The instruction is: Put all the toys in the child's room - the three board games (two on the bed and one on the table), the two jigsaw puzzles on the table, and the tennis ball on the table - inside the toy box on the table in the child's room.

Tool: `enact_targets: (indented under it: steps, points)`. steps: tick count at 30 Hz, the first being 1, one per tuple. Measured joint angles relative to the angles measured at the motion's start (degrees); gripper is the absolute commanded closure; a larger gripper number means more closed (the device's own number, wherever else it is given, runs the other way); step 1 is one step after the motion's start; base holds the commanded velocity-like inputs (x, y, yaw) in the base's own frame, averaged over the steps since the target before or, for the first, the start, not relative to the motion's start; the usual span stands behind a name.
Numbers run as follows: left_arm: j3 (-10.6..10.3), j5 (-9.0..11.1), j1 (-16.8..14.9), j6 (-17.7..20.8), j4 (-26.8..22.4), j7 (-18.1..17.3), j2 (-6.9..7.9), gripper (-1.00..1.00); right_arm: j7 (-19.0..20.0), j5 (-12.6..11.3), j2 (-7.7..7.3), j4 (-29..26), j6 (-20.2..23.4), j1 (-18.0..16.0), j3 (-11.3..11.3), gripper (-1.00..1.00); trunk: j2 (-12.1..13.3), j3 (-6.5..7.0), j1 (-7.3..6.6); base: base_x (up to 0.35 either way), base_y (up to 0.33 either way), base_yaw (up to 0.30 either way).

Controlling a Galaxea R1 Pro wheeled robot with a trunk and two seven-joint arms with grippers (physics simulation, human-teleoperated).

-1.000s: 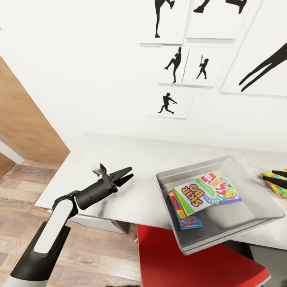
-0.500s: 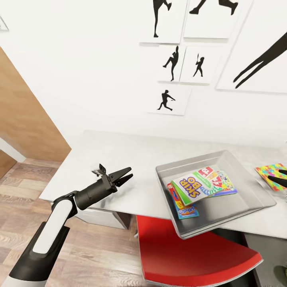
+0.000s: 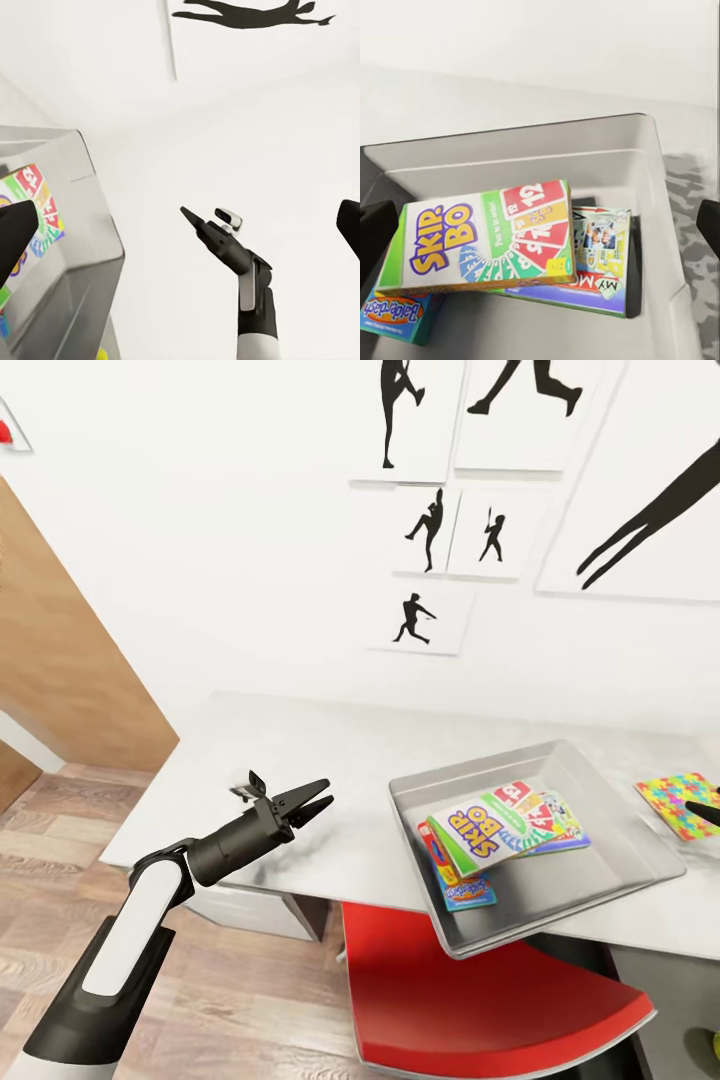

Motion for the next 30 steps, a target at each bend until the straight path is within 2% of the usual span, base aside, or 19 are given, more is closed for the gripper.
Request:
enact_targets:
  steps: [18, 21, 22, 23, 30]
  points:
    - [0.00, 0.00, -0.06, 0.00, 0.00, -0.01, -0.02, -1.00, -0.14, 0.38, 0.83, -0.79, 0.14, 0.26, -0.84, -1.00, 0.00, 1.64, 0.00, -0.001, 0.000, -0.001]
    - [-0.02, 0.00, -0.08, 0.00, 0.00, 0.05, -0.05, -1.00, -0.17, 0.86, 1.36, -0.80, 0.15, 0.45, -0.86, -1.00, 0.00, 1.92, 0.00, 0.000, 0.000, -0.008]
    - [-0.05, 0.00, -0.11, 0.00, 0.00, 0.12, -0.14, -1.00, -0.26, 2.12, 2.57, -0.81, 0.16, 1.22, -0.87, -1.00, 0.00, 2.00, 0.00, 0.000, 0.000, -0.033]
    - [-0.09, 0.00, -0.11, 0.00, 0.00, 0.13, -0.17, -1.00, -0.29, 2.68, 3.01, -0.81, 0.16, 1.50, -0.87, -1.00, 0.00, 2.10, 0.00, 0.000, 0.000, -0.033]
    - [-0.73, 0.00, -0.24, 0.00, 0.00, 0.12, -0.24, -1.00, -0.42, 4.80, 4.14, -1.11, 0.26, 2.24, -0.86, -1.00, 0.01, 2.75, 0.00, 0.000, 0.000, -0.052]
